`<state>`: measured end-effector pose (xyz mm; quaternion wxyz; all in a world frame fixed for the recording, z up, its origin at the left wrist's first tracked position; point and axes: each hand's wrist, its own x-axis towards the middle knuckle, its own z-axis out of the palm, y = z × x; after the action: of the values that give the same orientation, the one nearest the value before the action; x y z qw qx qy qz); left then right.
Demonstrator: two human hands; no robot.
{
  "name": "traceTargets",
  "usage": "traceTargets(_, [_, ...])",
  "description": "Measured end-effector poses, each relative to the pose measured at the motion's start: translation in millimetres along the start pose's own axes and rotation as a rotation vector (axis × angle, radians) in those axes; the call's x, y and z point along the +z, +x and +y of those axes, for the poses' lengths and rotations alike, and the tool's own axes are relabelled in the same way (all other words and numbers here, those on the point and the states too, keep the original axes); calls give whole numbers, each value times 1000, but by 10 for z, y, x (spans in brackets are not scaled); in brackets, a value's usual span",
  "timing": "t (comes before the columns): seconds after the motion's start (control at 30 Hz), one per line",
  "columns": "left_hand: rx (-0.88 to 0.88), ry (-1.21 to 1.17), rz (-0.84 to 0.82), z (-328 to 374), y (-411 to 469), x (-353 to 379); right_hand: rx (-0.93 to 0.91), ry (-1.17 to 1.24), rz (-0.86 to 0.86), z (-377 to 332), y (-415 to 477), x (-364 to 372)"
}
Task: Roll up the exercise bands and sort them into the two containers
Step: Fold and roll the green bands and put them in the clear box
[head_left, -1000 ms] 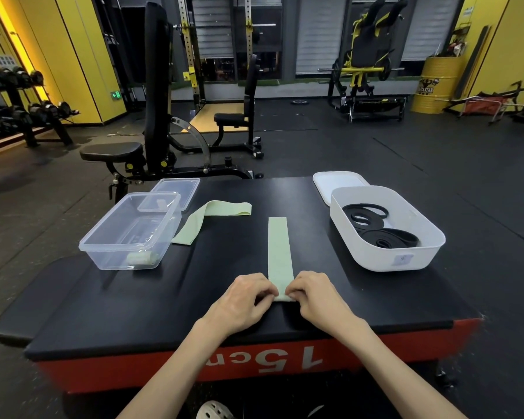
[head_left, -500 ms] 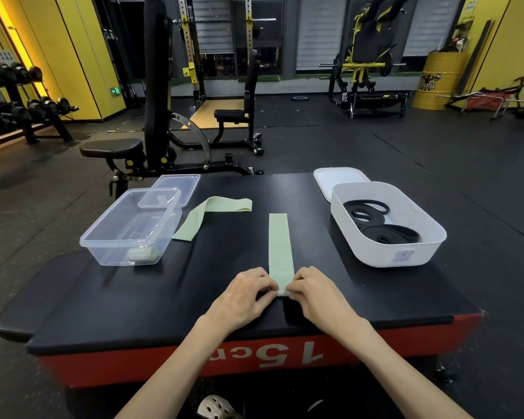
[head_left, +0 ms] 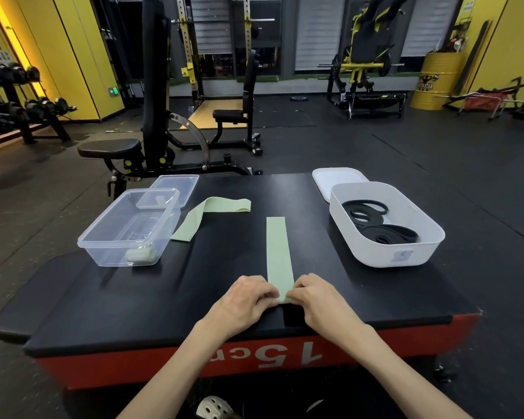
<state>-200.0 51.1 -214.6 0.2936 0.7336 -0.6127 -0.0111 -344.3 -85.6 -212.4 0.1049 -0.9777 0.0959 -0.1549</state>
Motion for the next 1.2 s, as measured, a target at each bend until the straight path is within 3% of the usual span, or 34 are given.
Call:
traceTargets(0.57, [-9,-36,92,38,-44,41,38,15,84,-59,-37,4])
traceTargets(0.9, [41,-20,45,3,-51,35,125,164,104,-124,-50,-19])
traceTargets(1.2, [0,0,66,-26,21,39,110,114,76,-89,24,-24])
